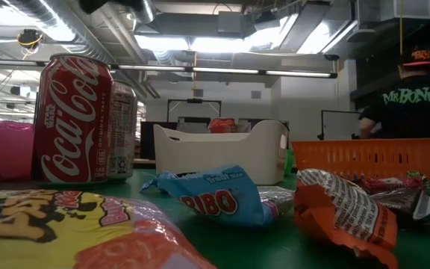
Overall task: Sort candy
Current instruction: Put the orange chocolate into the blue bin, then put the yellow candy into the red bin
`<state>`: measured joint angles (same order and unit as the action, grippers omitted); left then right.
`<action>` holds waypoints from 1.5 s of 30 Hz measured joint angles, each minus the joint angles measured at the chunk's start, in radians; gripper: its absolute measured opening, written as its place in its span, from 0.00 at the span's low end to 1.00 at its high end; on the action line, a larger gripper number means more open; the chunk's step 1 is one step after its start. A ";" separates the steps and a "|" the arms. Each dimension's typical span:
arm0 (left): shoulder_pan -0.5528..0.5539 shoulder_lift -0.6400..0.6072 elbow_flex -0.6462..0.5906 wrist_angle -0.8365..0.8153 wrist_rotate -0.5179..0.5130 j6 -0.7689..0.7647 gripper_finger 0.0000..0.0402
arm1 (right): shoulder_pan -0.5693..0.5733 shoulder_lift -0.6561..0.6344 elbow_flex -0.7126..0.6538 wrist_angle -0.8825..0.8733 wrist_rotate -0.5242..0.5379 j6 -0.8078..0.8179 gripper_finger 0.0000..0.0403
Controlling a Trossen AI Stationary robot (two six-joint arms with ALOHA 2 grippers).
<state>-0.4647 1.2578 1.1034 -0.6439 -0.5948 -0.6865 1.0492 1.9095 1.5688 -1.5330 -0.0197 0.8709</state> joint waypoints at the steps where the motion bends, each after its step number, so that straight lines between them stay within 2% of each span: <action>1: -0.005 0.006 0.000 0.047 0.010 0.029 0.23 | -0.001 0.000 0.000 0.000 0.000 0.000 0.07; 6: -0.046 0.058 0.001 0.218 0.035 0.138 0.23 | -0.001 0.000 0.000 0.001 0.000 0.000 0.16; 13: -0.116 0.177 0.001 0.325 0.040 0.171 0.23 | -0.001 0.001 0.000 -0.008 0.000 -0.005 0.33; 17: -0.150 0.266 0.001 0.415 0.123 0.165 0.23 | -0.003 0.001 0.000 -0.034 -0.029 -0.012 0.38; 23: -0.161 0.393 0.001 0.587 0.243 0.060 0.24 | -0.003 -0.003 0.000 -0.038 -0.045 -0.015 0.38; 31: -0.156 0.499 0.000 0.613 0.333 -0.013 0.38 | -0.003 -0.008 0.000 -0.038 -0.039 -0.093 0.38; 36: -0.183 0.565 0.000 0.612 0.335 -0.013 0.43 | -0.003 -0.009 0.000 -0.038 0.051 -0.132 0.38; 45: -0.258 0.660 0.000 0.609 0.311 -0.008 0.42 | -0.032 -0.009 0.001 -0.038 0.146 -0.199 0.38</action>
<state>-0.7230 1.9173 1.1034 -0.0353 -0.2839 -0.6945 1.0172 1.9007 1.5696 -1.5711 0.1264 0.6718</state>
